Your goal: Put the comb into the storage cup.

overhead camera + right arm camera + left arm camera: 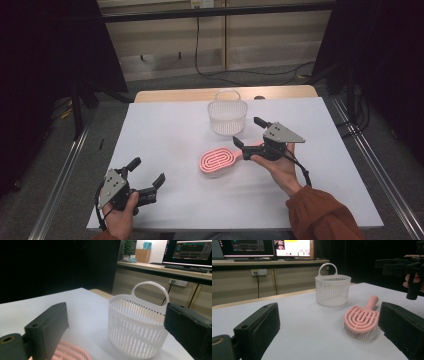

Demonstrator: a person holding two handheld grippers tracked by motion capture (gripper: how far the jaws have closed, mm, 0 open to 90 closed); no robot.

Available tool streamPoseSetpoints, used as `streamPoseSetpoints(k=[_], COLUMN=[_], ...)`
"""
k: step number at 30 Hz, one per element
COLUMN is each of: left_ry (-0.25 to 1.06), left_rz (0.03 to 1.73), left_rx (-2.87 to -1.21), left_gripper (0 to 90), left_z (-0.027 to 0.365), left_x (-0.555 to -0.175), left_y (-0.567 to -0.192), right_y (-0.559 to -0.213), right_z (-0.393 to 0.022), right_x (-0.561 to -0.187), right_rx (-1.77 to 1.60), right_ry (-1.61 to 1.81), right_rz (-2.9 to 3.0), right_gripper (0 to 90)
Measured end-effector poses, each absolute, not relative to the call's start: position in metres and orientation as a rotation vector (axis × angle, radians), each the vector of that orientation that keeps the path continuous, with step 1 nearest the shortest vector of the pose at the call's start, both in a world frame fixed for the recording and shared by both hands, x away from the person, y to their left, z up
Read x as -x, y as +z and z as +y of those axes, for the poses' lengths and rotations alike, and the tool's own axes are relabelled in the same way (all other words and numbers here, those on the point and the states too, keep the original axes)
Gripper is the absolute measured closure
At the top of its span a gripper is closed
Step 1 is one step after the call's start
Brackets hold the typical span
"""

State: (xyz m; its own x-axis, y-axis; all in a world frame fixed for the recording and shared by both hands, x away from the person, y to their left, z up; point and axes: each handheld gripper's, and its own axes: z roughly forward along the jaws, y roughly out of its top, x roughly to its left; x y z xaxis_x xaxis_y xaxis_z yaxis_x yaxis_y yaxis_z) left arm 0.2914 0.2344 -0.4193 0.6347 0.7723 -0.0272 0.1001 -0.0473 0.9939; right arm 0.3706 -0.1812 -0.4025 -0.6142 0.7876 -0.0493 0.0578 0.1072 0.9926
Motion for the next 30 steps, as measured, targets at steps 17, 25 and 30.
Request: streamPoseSetpoints(k=[17, 25, 30], left_ry=[0.632, 0.632, 0.632], left_rz=[0.746, 0.746, 0.746], left_rx=[-1.554, -1.551, -1.554], left_gripper=[4.0, 4.0, 4.0], left_z=[0.232, 0.232, 0.232], left_x=[-0.291, -0.291, -0.291], left_y=[-0.420, -0.420, -0.420], right_y=[-0.413, -0.414, -0.410], right_z=[-0.191, -0.191, -0.192], right_x=[-0.386, -0.389, -0.390], right_rx=[-0.892, -0.897, -0.889], right_ry=[1.589, 1.602, 1.584], right_rz=[1.782, 1.814, 1.838], right_gripper=[58.5, 86.3, 90.0])
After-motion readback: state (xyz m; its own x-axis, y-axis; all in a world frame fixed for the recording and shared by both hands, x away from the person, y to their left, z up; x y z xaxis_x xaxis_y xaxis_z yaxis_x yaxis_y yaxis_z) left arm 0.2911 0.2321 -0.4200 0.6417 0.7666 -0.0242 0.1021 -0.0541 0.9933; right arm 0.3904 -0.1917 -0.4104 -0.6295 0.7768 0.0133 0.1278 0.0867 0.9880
